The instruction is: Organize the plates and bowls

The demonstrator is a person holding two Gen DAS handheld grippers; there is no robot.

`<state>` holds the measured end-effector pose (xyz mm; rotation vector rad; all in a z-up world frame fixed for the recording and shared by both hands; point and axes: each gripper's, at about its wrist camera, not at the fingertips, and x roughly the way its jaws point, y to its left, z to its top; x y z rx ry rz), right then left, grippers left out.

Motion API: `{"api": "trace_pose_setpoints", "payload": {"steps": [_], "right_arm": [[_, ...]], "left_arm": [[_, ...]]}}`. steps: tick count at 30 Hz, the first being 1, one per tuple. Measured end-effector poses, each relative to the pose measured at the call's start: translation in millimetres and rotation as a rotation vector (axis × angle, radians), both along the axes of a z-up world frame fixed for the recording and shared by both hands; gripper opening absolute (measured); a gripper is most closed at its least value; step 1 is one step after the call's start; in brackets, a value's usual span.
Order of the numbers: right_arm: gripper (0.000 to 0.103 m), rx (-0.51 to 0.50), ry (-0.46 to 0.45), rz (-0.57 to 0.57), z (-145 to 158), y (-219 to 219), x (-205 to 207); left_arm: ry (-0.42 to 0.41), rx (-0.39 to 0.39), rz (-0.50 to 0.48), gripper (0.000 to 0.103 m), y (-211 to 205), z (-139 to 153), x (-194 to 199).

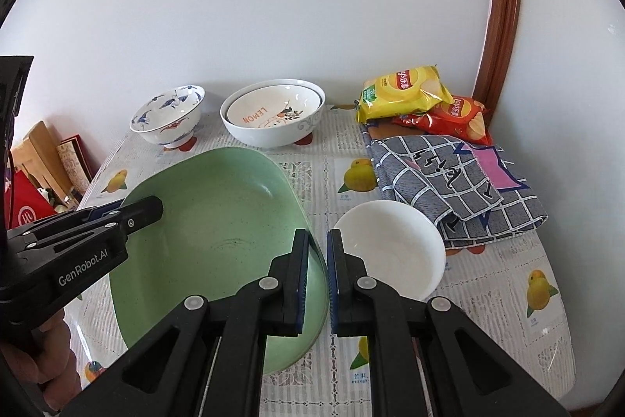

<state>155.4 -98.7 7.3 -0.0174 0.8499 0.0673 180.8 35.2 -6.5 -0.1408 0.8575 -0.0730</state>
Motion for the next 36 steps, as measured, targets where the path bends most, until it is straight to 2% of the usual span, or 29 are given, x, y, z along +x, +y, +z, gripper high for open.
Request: {"api": "trace_pose_setpoints", "payload": {"steps": [16,36], "right_arm": [[0.010,0.036,-0.053,-0.008,26.7,4.8,-41.7],[0.010,0.029,-0.048,-0.030,21.1,22.5,-45.7]], "left_arm": [[-0.050,0.024,0.009,0.016,2.9,25.8,-37.3],[-0.038,-0.001,-0.001,0.016,18.8,18.0,-36.1]]}}
